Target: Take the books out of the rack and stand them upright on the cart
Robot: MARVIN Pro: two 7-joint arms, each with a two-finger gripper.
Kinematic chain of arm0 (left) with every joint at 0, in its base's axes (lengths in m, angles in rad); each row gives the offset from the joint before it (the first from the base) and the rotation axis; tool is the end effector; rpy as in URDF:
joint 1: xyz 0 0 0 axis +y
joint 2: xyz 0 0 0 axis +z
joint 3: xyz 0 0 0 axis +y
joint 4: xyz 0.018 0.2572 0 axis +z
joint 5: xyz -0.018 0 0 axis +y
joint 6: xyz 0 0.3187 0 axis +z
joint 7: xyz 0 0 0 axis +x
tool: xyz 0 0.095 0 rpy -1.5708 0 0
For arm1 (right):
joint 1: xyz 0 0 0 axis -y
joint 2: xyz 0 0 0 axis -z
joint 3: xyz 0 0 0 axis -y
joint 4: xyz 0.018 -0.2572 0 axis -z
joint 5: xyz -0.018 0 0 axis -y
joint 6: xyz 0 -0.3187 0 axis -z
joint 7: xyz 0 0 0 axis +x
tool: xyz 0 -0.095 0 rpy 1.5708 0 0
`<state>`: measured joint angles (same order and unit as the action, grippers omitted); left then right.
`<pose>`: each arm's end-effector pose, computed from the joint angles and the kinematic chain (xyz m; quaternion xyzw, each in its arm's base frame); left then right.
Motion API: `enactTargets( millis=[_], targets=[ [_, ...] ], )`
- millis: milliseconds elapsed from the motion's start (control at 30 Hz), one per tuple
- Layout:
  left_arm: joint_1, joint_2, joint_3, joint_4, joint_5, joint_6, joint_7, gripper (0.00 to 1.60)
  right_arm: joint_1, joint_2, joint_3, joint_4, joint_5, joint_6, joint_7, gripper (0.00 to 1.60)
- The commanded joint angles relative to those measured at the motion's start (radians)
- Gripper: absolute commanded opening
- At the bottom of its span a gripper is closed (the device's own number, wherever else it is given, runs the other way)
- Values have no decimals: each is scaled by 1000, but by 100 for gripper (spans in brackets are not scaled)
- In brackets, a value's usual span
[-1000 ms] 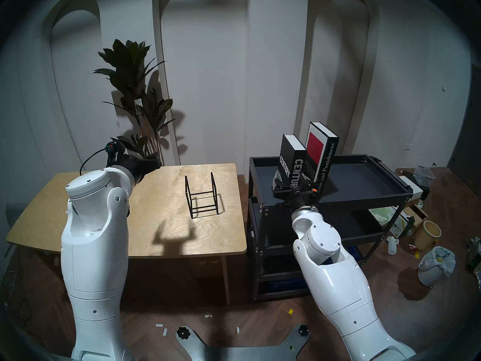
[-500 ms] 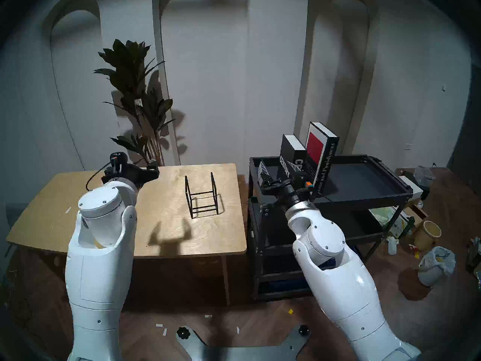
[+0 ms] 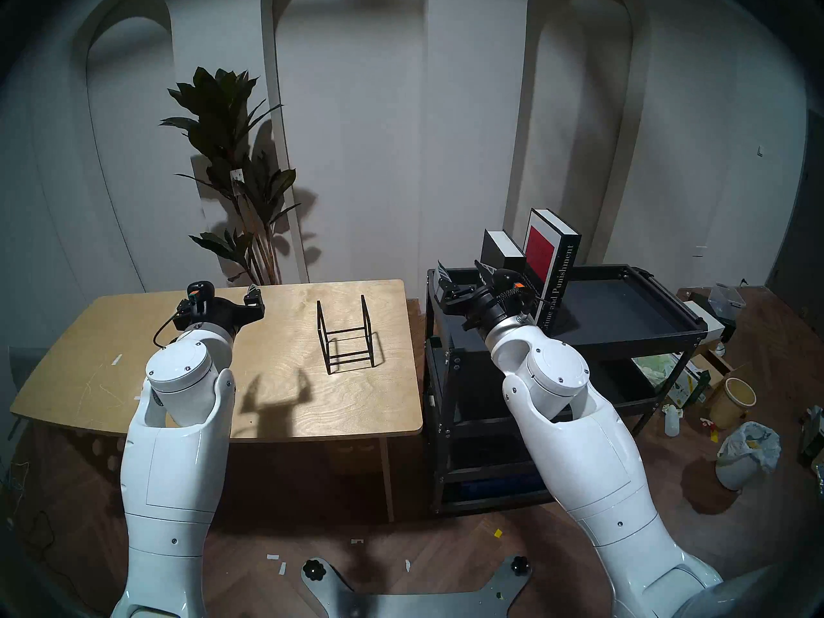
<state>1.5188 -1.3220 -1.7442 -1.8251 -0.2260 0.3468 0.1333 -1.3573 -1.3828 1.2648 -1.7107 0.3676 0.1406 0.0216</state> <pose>0.4267 0.1265 -0.1575 -0.7037 -0.0793 -0.6996 0.0953 0.4526 0.0910 -0.1581 -0.6479 -0.0869 -0.7344 0.1827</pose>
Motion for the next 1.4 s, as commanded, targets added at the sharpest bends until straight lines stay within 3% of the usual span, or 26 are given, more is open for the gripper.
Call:
enactTargets(
  millis=[0, 333, 500, 567, 833, 1167, 1300, 1367],
  targets=[
    [-38, 3, -1, 11, 8, -120, -32, 160, 116, -46, -20, 57, 19, 43, 18, 160],
    [-61, -7, 1, 87, 16, -265, -76, 160, 184, -66, -41, 135, 26, 74, 33, 160],
    [-70, -13, -2, 118, 22, -334, -99, 160, 205, -61, -65, 157, -5, 73, 23, 160],
    [-74, -17, -4, 140, 25, -393, -112, 160, 212, -61, -70, 165, -12, 71, 22, 160],
    [-78, -29, -9, 188, 56, -516, -139, 160, 220, -74, -75, 188, -43, 51, -17, 160],
    [-94, -37, -6, 250, 87, -667, -145, 160, 224, -90, -65, 209, -31, 34, -25, 160],
    [-99, -40, -7, 264, 91, -698, -148, 160, 224, -90, -67, 210, -32, 35, -27, 160],
    [-94, -31, -4, 247, 98, -654, -152, 160, 227, -88, -73, 213, -42, 41, -32, 160]
  ],
)
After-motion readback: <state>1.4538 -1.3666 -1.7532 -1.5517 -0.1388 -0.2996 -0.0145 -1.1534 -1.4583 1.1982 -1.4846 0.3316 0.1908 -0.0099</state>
